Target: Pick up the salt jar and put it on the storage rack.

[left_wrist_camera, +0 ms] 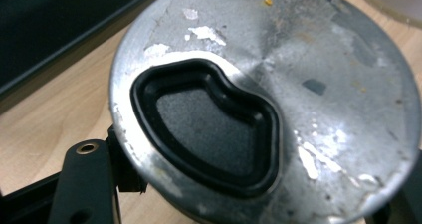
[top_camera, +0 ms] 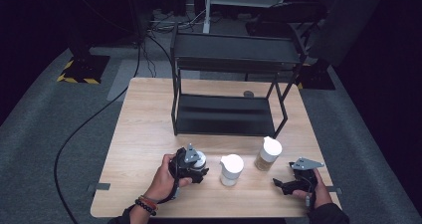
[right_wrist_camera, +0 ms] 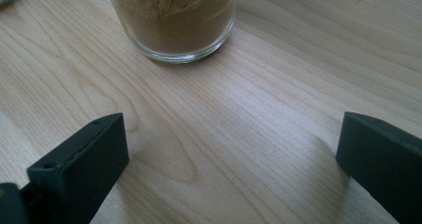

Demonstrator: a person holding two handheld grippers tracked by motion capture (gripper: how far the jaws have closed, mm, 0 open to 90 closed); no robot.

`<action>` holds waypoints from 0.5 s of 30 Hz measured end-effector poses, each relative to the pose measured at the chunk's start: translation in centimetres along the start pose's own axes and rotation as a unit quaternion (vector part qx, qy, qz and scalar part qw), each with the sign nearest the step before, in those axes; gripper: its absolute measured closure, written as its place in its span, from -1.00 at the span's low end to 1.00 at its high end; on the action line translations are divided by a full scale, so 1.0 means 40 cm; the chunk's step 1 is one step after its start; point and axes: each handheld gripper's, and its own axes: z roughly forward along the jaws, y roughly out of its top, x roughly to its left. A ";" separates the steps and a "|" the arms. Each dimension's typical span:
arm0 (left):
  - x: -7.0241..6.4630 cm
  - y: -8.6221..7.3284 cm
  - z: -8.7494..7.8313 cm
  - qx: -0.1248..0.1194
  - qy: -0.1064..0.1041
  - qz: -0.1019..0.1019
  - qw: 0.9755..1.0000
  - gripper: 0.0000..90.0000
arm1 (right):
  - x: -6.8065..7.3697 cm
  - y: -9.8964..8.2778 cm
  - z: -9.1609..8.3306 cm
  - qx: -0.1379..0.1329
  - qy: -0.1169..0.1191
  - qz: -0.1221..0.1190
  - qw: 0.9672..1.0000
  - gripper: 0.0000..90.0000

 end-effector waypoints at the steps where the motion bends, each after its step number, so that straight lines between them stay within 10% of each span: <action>1: -0.001 0.002 0.000 -0.001 0.002 -0.003 1.000 -0.33 | 0.000 0.000 0.000 0.000 0.000 0.000 1.000 -1.00; 15: 0.006 0.041 0.001 -0.001 0.016 -0.007 1.000 -0.33 | 0.001 0.000 0.000 0.000 0.000 0.001 1.000 -1.00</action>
